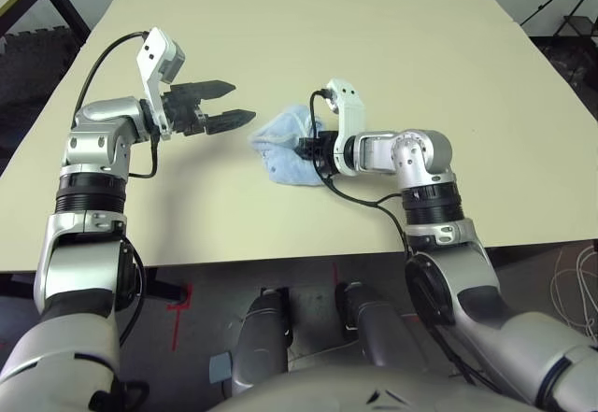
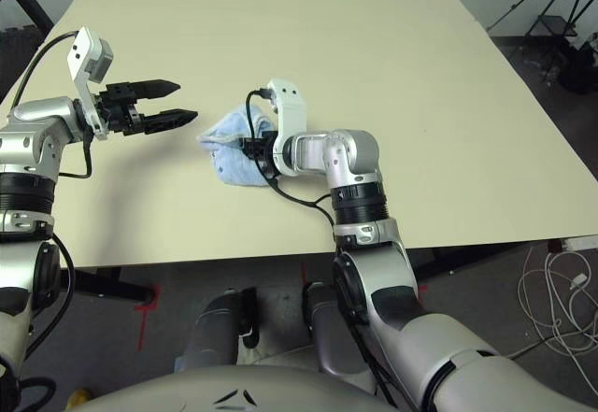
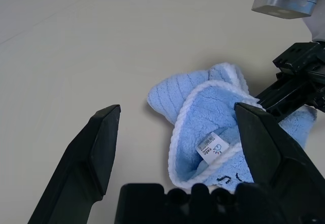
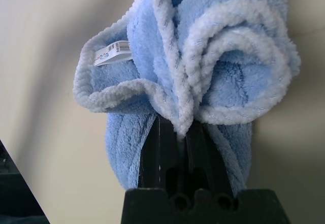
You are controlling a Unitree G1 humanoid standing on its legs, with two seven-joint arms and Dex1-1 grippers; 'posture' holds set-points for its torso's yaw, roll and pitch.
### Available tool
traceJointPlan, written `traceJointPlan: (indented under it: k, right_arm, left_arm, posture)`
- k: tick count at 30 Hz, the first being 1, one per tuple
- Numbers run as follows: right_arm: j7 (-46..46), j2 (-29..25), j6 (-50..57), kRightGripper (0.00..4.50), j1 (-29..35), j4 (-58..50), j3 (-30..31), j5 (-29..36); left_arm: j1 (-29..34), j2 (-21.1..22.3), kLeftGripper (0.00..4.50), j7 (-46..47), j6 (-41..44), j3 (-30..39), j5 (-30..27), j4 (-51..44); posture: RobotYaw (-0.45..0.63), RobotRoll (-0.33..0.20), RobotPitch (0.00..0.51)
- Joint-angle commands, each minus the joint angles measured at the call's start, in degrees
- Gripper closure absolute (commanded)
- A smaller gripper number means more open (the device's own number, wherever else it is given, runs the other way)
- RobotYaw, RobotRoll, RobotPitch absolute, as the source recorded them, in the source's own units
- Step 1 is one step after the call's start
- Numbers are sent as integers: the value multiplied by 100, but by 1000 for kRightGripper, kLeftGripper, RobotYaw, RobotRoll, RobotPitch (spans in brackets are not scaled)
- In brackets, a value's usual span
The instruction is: Wipe the water off the table with a rag.
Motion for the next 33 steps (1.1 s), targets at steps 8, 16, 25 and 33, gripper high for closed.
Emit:
traceJointPlan:
  k: [8, 16, 25, 33]
  right_arm:
    - [628, -1861, -1054, 4469, -809, 1577, -317, -279]
    - [1115, -2321, -772, 4469, -1002, 1571, -344, -93]
    - [1455, -2758, -223, 4469, -1261, 1215, -538, 234]
    - [2102, -3897, -426, 4469, -1684, 1686, -358, 102]
  left_arm:
    - [-17, 51, 0, 12, -50, 36, 58, 40]
    - [-173, -70, 0, 3, -167, -25, 108, 255]
    - [-228, -103, 0, -44, -230, -50, 141, 356]
    - [-158, -133, 0, -43, -246, -34, 158, 362]
  posture:
    - [-199, 0, 151]
    - [-219, 0, 144]
    - [-224, 0, 145]
    - [-231, 0, 145]
